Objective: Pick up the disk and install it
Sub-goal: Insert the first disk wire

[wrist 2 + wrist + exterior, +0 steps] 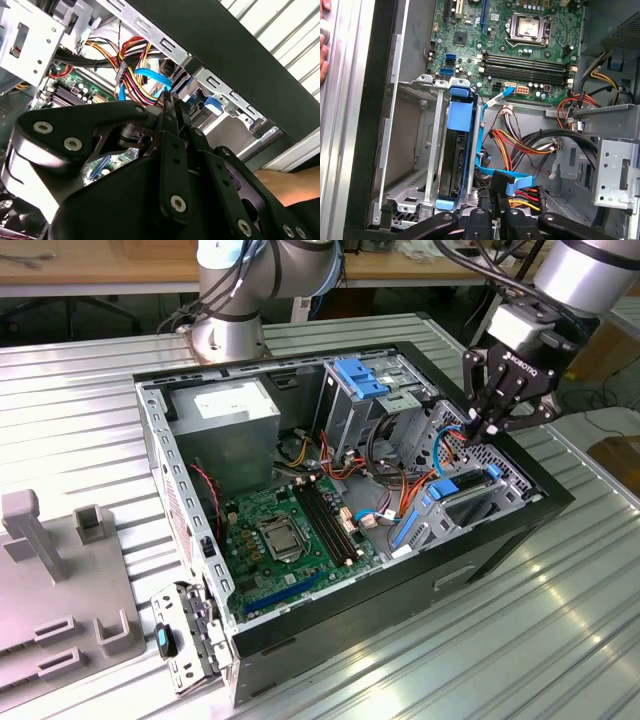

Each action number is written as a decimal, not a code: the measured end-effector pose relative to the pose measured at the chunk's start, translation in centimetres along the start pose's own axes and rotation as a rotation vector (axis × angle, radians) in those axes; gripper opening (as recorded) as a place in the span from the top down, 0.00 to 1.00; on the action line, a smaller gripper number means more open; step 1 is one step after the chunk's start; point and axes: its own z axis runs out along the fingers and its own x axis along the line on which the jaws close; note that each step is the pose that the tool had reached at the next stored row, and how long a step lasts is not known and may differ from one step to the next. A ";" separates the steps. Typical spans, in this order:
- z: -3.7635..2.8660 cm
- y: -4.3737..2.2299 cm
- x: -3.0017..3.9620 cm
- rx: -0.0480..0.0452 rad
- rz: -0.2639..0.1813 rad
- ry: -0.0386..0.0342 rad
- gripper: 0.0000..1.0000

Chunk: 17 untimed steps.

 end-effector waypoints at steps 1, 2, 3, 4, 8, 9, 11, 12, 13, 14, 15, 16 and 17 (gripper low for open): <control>0.03 0.01 0.13 -0.0001 0.003 0.0002 0.84; 0.07 0.03 0.29 -0.0001 0.005 0.0003 0.84; 0.09 0.05 0.43 -0.0002 0.006 0.0004 0.84; 0.13 0.08 0.64 -0.0002 0.009 0.0006 0.84; 0.29 0.14 1.21 -0.0006 0.023 0.0011 0.84; 0.33 0.16 1.30 -0.0007 0.027 0.0010 0.84; 0.38 0.25 1.37 -0.0008 0.032 0.0009 0.84; 0.41 0.32 1.37 -0.0007 0.033 0.0009 0.84; 0.44 0.40 1.37 -0.0005 0.034 0.0010 0.84; 0.48 0.46 1.37 0.0002 0.035 0.0010 0.84; 0.53 0.52 1.37 0.0029 0.036 0.0013 0.84; 0.60 0.56 1.36 0.0115 0.036 0.0020 0.84; 0.63 0.58 1.36 0.0197 0.037 0.0029 0.84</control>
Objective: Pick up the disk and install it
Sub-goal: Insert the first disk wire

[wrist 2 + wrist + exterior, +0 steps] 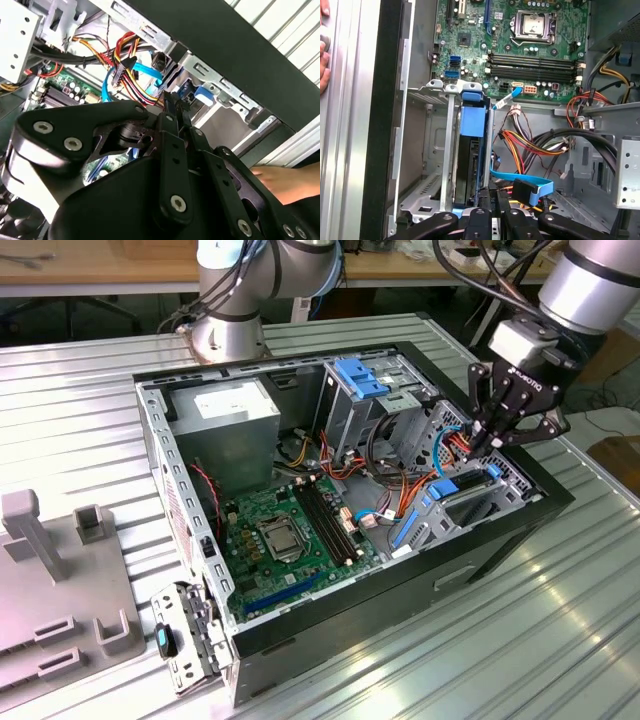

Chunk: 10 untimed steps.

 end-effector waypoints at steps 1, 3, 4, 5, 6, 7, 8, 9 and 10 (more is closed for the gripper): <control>0.03 0.03 0.00 0.0085 0.001 0.0007 0.84; 0.03 0.07 0.00 0.0118 0.007 0.0015 0.84; 0.03 0.07 -0.01 0.0117 0.014 0.0015 0.84; 0.04 0.08 -0.01 0.0112 0.026 0.0013 0.84; 0.04 0.08 -0.01 0.0106 0.036 0.0011 0.84; 0.06 0.08 0.03 0.0097 0.047 0.0004 0.84; 0.07 0.09 0.14 0.0095 0.050 0.0004 0.84; 0.08 0.10 0.27 0.0095 0.051 0.0003 0.84; 0.10 0.12 0.52 0.0095 0.052 0.0004 0.84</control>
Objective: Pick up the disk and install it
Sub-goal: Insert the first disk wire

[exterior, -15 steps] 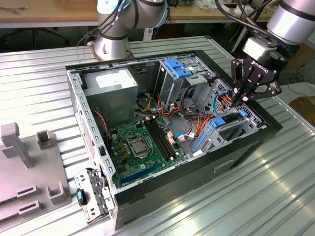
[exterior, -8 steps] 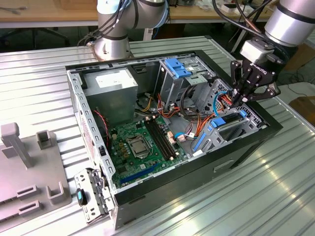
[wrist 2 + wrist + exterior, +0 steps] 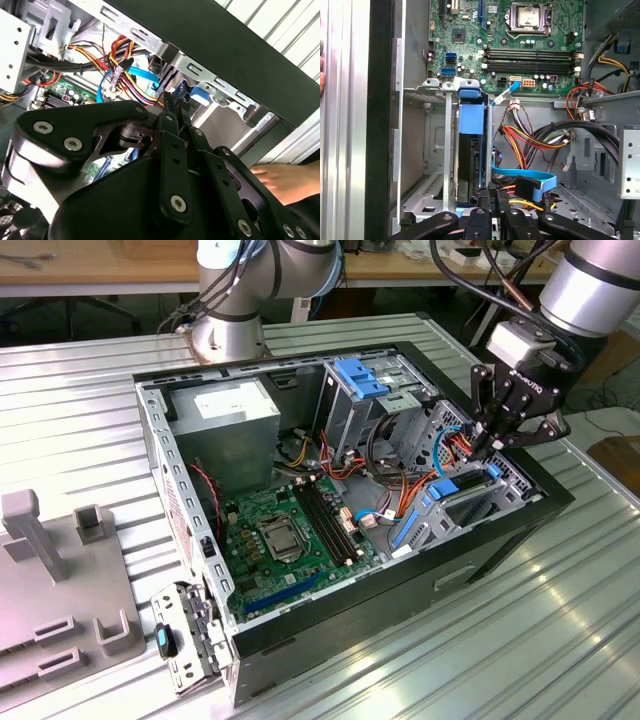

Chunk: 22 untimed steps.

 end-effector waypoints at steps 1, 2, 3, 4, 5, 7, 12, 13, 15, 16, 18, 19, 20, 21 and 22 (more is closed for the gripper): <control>0.01 0.00 0.15 0.0000 0.001 0.0000 0.84; 0.02 0.01 0.34 0.0000 0.002 0.0000 0.84; 0.02 0.02 0.58 -0.0001 0.004 0.0001 0.84; 0.03 0.04 0.68 -0.0001 0.005 0.0001 0.84; 0.04 0.10 0.70 -0.0002 0.007 0.0000 0.84; 0.03 0.32 0.72 -0.0001 0.009 0.0001 0.84; 0.03 0.51 0.74 0.0020 0.009 -0.0004 0.84; 0.04 0.51 0.74 0.0020 0.009 -0.0003 0.84; 0.04 0.51 0.74 0.0020 0.009 -0.0002 0.84; 0.05 0.51 0.74 0.0020 0.009 -0.0003 0.84; 0.05 0.51 0.74 0.0020 0.009 -0.0003 0.84; 0.05 0.52 0.74 0.0022 0.009 -0.0005 0.84; 0.06 0.56 0.75 0.0028 0.009 -0.0018 0.84; 0.10 0.60 0.83 0.0045 0.009 -0.0057 0.84; 0.13 0.60 0.84 0.0051 0.010 -0.0070 0.84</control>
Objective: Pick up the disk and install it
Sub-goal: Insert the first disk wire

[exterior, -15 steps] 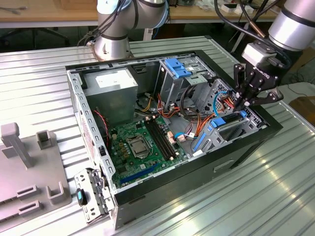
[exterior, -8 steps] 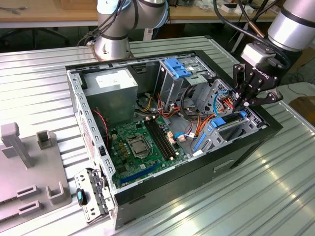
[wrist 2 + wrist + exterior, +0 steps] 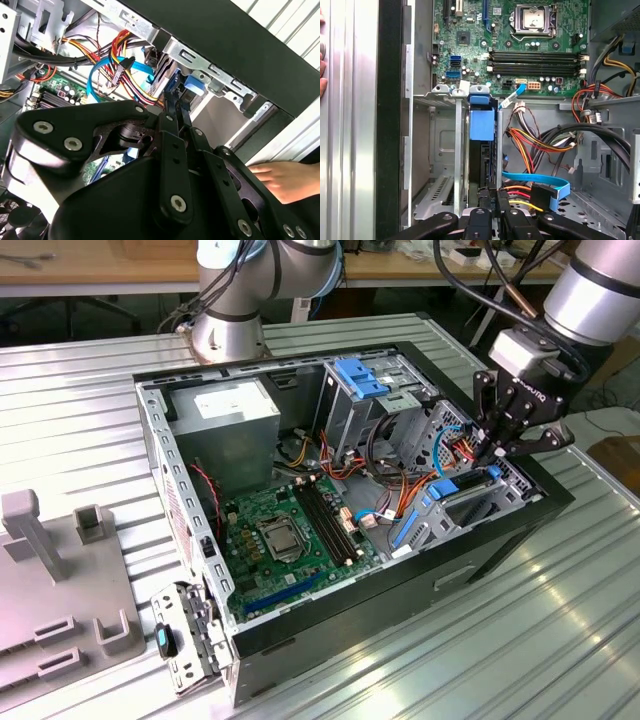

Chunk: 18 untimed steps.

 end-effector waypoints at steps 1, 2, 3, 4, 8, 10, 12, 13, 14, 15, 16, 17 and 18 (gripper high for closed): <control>0.01 0.00 0.00 0.0001 0.004 -0.0002 0.84; 0.04 0.01 0.01 0.0001 0.014 -0.0007 0.84; 0.06 0.01 0.01 0.0000 0.023 -0.0008 0.84; 0.10 0.02 0.00 -0.0004 0.052 -0.0003 0.84; 0.18 0.03 0.33 -0.0008 0.085 -0.0028 0.84; 0.23 0.06 0.69 -0.0010 0.082 -0.0118 0.84; 0.28 0.08 0.72 -0.0011 0.072 -0.0246 0.84; 0.31 0.11 0.72 -0.0013 0.066 -0.0364 0.84; 0.33 0.14 0.82 -0.0013 0.061 -0.0429 0.84; 0.36 0.17 0.96 -0.0014 0.060 -0.0432 0.84; 0.36 0.18 1.07 -0.0014 0.060 -0.0431 0.84; 0.36 0.18 1.16 -0.0014 0.060 -0.0430 0.84; 0.38 0.18 1.19 -0.0014 0.059 -0.0432 0.84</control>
